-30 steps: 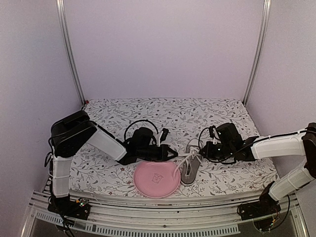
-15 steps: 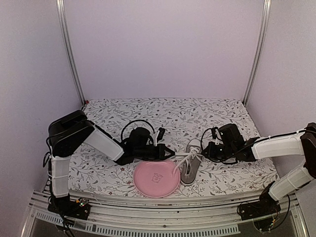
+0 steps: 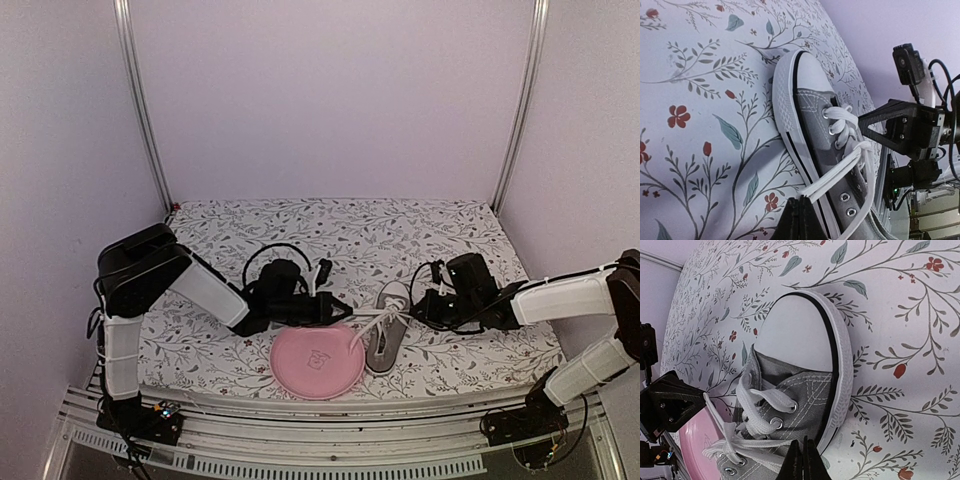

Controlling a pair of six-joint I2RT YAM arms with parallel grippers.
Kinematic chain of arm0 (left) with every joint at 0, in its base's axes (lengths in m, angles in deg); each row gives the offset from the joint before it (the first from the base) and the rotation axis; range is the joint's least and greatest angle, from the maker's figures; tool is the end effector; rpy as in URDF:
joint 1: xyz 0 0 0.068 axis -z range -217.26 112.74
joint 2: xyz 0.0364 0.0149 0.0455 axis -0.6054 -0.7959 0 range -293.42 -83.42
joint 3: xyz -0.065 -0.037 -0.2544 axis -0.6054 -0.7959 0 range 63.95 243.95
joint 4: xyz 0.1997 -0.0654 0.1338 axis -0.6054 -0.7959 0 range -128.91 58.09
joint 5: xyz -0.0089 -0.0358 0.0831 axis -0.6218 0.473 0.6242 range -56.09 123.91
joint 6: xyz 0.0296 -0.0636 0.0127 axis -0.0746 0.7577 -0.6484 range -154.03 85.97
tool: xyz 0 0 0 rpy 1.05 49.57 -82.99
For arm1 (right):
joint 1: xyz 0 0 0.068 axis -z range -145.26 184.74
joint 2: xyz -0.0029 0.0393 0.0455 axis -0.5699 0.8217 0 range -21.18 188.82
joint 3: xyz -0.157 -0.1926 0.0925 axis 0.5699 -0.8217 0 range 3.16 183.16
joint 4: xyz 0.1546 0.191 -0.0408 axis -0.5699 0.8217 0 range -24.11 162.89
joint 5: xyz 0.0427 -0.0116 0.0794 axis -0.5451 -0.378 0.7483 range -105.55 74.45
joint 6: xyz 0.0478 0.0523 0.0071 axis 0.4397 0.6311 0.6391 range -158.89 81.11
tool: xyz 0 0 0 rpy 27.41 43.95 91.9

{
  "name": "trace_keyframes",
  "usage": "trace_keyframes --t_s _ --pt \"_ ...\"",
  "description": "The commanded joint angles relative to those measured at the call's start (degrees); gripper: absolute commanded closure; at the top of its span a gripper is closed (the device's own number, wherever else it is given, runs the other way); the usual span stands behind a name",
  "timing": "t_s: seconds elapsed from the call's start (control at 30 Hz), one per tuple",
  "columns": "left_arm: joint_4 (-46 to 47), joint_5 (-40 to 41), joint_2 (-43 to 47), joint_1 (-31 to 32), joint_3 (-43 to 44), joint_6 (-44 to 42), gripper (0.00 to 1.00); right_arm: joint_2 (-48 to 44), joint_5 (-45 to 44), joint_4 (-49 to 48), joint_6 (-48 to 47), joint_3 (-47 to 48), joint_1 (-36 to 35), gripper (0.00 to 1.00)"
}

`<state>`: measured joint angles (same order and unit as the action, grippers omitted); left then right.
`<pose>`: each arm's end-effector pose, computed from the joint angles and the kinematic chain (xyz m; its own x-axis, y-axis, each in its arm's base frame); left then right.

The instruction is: Tie the shoes

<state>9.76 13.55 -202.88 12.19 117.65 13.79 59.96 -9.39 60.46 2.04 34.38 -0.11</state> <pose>0.2534 -0.3274 0.0970 -0.8590 -0.0646 -0.5078 0.4203 0.4772 -0.7717 0.2179 0.1596 0.1352 -0.8478 0.2034 -0.4898 -0.1000 0.8457 0.5242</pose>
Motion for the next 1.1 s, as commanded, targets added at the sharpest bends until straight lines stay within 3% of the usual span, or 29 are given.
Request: trace_keyframes --t_s 0.0,0.03,0.17,0.3,0.8,1.07 --pt "3.88 -3.47 2.25 -1.81 -0.12 -1.07 1.00 -1.02 1.99 -2.41 -1.61 -1.41 1.34 0.98" --pt "4.13 -4.80 1.81 -1.76 0.63 -1.28 0.96 -1.20 2.86 -2.88 -2.27 -1.29 1.36 0.98" --pt "4.24 -6.27 0.07 -1.34 2.98 -0.93 0.57 -2.13 4.31 -3.60 -2.95 -1.04 1.36 0.98" --pt "3.88 -6.92 -2.10 -1.26 4.20 0.40 0.44 -2.70 4.49 -3.54 -3.15 -1.06 1.36 0.98" --pt "1.14 -12.52 -10.19 0.22 14.33 -2.43 0.35 -1.78 5.60 -4.76 -3.27 -1.16 1.36 0.98" --pt "1.38 -14.14 -13.35 0.63 17.60 -1.29 0.35 -1.46 5.89 -5.16 -3.31 -1.24 1.31 0.98"
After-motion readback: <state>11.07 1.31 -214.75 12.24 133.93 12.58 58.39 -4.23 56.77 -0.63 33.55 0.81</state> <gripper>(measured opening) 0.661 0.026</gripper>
